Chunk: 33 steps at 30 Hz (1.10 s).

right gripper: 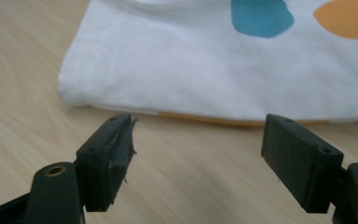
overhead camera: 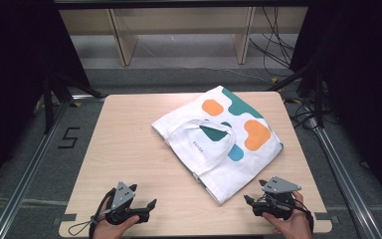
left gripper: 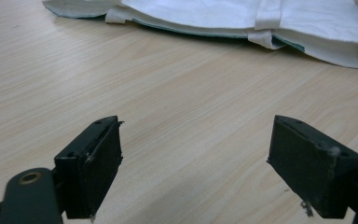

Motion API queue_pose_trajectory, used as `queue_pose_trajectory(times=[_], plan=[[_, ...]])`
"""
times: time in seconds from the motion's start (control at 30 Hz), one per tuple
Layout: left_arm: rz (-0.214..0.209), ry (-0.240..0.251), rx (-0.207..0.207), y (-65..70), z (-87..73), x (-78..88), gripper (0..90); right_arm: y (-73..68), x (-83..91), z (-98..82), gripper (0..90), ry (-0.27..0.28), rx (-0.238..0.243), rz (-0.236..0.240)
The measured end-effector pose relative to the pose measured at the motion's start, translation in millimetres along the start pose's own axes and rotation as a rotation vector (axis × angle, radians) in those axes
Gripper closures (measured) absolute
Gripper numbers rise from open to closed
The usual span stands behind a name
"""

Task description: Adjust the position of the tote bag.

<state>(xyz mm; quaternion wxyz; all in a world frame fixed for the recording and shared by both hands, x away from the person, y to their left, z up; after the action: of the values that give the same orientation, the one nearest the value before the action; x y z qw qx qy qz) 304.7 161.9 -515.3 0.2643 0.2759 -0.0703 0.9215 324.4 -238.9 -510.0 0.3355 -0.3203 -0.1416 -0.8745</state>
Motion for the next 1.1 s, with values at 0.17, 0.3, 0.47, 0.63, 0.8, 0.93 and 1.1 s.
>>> queue_pose_trajectory(times=[0.17, 0.3, 0.47, 0.63, 0.8, 0.93, 1.1], plan=[[0.001, -0.011, -0.016, -0.5, -0.1, 0.2, 16.2, -11.5, -9.7, 13.5, 27.2, 0.004, 0.044, 0.017], [0.0, -0.013, -0.017, -0.7, -0.6, -0.7, 16.1, -32.5, -25.5, 30.9, 30.1, 0.012, 0.113, 0.039], [0.003, -0.012, -0.021, -1.5, -0.3, -0.6, 15.8, -52.9, -45.3, 44.7, 30.1, -0.01, 0.177, 0.061], [0.005, -0.011, -0.017, -1.8, -0.5, -0.1, 15.6, -63.0, -59.2, 51.3, 29.0, -0.025, 0.228, 0.085], [0.004, -0.013, -0.024, -1.7, -0.2, -1.0, 15.4, -67.9, -71.9, 51.8, 31.8, -0.081, 0.263, 0.038], [0.007, -0.025, -0.019, -2.1, -1.2, -0.6, 15.4, -65.2, -77.2, 49.2, 38.1, -0.12, 0.337, -0.01], [0.011, -0.024, -0.008, -2.6, -1.4, -1.4, 15.5, -65.7, -68.8, 44.4, 50.5, -0.144, 0.283, -0.003]])
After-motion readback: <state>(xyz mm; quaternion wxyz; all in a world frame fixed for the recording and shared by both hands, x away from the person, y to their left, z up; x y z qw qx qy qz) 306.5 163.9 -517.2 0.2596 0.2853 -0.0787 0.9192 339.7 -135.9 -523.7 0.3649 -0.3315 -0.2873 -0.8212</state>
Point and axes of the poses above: each handheld gripper's, and its own axes: x roughly backward along the jaws, z roughly out of its top, y roughly to its right, the point moved 4 cm from there along -x, roughly forward along the jaws, and after that the axes turned 3 degrees about z, right-handed, at the moved point
